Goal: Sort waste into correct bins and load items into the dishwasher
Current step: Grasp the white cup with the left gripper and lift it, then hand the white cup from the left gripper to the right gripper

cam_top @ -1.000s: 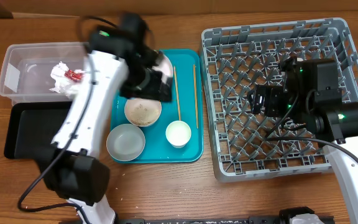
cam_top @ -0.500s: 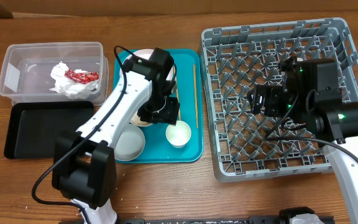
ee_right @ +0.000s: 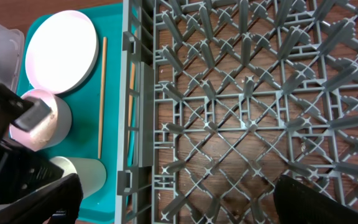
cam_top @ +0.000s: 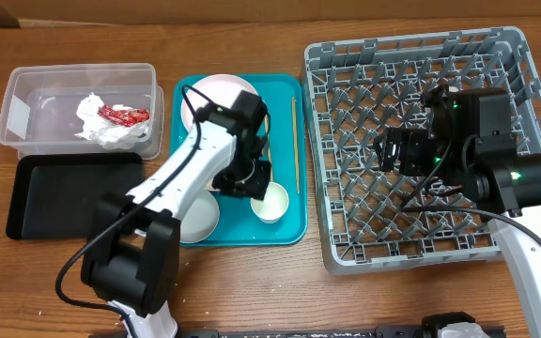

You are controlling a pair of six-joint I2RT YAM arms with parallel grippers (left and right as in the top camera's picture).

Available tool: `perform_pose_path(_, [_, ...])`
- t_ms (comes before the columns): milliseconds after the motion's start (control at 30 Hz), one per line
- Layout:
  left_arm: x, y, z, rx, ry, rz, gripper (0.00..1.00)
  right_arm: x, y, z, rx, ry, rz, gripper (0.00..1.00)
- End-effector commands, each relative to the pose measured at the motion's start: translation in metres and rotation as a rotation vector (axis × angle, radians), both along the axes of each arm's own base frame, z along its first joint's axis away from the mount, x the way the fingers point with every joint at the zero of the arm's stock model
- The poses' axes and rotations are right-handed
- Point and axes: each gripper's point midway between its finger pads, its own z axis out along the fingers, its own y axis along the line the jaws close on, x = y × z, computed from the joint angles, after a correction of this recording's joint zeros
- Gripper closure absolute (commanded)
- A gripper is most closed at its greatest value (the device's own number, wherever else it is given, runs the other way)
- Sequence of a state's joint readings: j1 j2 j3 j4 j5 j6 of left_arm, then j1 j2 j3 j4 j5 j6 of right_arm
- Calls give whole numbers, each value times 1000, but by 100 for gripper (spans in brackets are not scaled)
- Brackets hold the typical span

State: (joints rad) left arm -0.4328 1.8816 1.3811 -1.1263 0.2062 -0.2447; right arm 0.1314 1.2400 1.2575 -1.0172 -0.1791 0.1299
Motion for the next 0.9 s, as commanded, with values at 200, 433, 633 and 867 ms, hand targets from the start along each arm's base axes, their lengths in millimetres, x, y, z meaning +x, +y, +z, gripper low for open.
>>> perform_pose_path(200, [2,-13,13,-72,-6,-18,96,3,7,12,39,-26,22,0])
perform_pose_path(433, [24,-38,89,-392,-37,-105,96,-5,44,21,225,-10,164,0])
perform_pose_path(633, [45,-50,167,-770,-125,-140,96,-5,87,44,467,-40,365,0])
perform_pose_path(867, [52,-44,216,-1087,-151,-111,96,-4,115,74,650,-123,567,0])
